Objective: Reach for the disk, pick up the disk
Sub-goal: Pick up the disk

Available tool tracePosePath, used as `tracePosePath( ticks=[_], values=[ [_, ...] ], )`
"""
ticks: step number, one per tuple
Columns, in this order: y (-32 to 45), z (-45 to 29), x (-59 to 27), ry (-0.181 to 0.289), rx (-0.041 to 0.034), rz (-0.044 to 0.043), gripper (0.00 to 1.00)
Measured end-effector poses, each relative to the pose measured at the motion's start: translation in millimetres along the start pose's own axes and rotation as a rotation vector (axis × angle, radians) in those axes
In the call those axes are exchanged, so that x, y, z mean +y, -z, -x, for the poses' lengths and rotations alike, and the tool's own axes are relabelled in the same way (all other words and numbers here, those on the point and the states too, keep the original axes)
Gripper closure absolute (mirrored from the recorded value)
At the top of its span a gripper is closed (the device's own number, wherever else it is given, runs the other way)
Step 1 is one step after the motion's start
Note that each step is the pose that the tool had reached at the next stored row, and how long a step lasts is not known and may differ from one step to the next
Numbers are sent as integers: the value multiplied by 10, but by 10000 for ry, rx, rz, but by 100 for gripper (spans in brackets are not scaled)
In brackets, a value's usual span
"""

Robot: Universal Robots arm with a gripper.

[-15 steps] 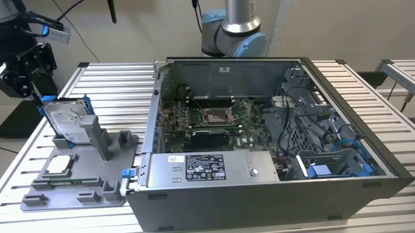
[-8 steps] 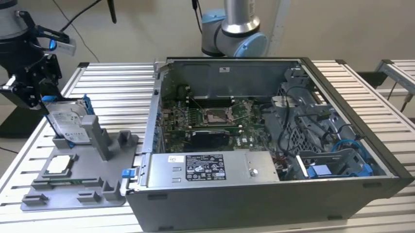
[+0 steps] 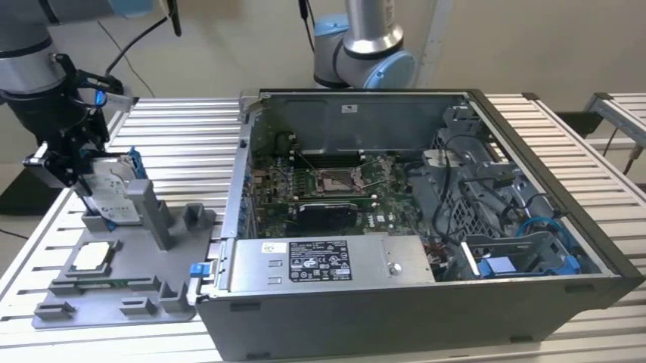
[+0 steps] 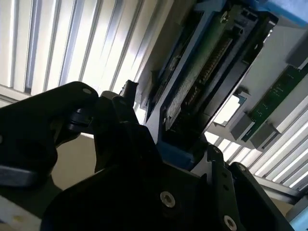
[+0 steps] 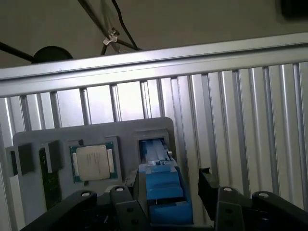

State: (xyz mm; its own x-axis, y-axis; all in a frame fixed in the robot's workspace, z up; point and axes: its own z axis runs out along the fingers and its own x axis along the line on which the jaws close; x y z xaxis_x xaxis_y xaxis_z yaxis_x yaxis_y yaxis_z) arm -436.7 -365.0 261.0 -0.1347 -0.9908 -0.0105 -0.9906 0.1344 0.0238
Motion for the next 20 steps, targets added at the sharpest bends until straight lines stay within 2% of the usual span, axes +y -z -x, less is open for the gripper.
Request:
tracePosePath(
  ticks=[1,4,8,15,16,18,20],
  values=[
    [-32,-1,-1,36,-21,-13,0],
    [22,3,-4,65,-87,-37,0],
    [43,1,-1,69,-74,-15,0],
    [23,-12,-4,82,-91,-31,0],
    [24,-12,-3,85,-101,-28,0],
    [21,-13,-3,122,-169,-30,0],
    [20,-12,-4,134,-191,-30,0]
  ],
)
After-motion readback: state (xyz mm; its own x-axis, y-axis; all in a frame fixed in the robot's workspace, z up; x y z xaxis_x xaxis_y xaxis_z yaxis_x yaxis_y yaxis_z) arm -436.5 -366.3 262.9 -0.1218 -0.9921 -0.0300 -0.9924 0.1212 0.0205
